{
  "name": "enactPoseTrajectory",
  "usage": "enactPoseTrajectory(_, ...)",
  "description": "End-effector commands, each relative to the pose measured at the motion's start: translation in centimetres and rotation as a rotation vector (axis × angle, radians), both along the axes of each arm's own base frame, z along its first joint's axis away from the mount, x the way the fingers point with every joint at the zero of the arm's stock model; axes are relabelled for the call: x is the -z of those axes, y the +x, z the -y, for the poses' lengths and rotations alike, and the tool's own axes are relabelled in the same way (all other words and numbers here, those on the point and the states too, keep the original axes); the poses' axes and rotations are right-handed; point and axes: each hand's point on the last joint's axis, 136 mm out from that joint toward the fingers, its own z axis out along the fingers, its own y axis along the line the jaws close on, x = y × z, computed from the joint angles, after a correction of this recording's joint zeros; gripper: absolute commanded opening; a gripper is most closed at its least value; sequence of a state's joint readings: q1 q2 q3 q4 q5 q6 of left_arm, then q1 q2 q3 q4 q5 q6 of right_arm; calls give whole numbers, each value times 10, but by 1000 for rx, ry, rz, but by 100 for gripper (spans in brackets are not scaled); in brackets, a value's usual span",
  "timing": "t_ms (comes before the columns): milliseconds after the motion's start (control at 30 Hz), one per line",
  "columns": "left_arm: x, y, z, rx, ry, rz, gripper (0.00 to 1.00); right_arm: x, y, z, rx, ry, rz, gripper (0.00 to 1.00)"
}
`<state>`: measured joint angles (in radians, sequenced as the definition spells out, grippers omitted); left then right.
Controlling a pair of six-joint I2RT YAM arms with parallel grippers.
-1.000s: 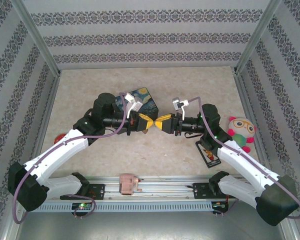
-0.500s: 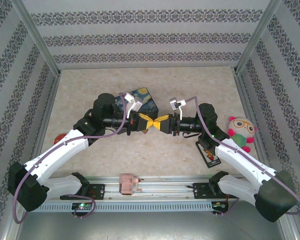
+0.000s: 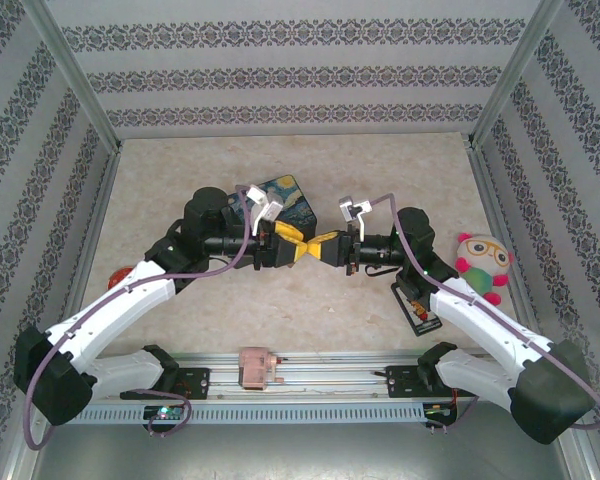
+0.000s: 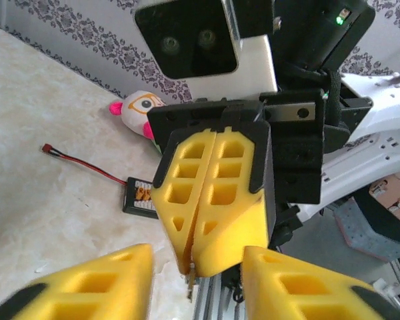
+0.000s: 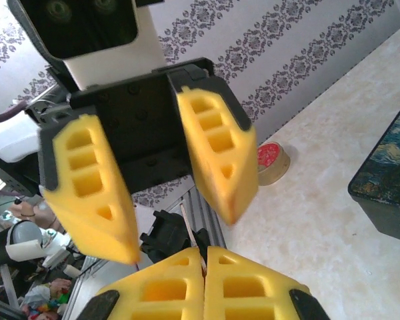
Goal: Unlock the padlock with the key
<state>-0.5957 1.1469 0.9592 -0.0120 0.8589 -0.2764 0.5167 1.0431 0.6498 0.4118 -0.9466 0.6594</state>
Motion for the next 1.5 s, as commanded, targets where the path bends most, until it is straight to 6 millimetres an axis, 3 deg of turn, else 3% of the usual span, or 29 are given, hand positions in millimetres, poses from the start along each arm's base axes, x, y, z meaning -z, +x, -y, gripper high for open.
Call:
enactPoseTrajectory(0, -22, 0, -6, -52, -49, 71, 45, 0, 4, 5, 37, 6, 12, 0)
enactPoseTrajectory(167, -21, 10, -16, -144, -34, 63, 54, 7, 12, 8, 88, -6, -17, 0)
enactPoseTrajectory(267, -15, 21, -23, -224, -11, 41, 65, 15, 21, 12, 139, -28, -55, 0)
enactPoseTrajectory(367, -11, 35, -34, -344, 6, 17, 96, 30, 34, 21, 222, -69, -113, 0)
enactPoseTrajectory(400, -7, 42, -41, -406, 11, 10, 99, 36, 38, 25, 251, -87, -136, 0)
enactPoseTrajectory(600, 18, 71, -73, -716, 6, -90, 99, 72, 54, 51, 374, -159, -280, 0)
enactPoseTrajectory(967, 120, 70, -68, -1113, 333, -177, 99, 121, 64, 82, 475, -236, -445, 0)
enactPoseTrajectory(1167, 176, 67, -56, -1211, 449, -285, 99, 149, 64, 100, 549, -384, -473, 0)
enactPoseTrajectory(1467, 219, 81, -55, -1307, 540, -336, 100, 172, 72, 122, 642, -437, -546, 0)
